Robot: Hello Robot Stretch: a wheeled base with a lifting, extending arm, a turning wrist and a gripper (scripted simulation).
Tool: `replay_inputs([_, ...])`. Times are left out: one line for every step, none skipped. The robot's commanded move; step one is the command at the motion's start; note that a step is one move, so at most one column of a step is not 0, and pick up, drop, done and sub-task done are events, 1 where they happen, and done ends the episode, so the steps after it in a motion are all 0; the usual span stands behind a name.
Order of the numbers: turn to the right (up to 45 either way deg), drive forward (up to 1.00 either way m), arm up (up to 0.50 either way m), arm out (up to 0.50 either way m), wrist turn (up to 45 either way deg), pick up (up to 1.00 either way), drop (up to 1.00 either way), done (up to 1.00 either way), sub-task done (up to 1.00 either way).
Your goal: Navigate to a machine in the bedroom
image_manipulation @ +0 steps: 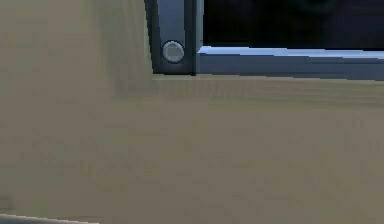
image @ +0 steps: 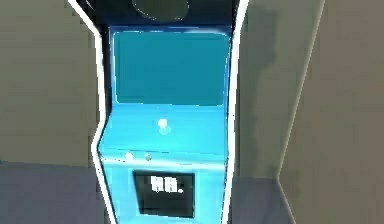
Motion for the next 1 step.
replay_inputs([0.0,0.00,0.00,0.00,0.0,0.00,0.00,1.00,0.00])
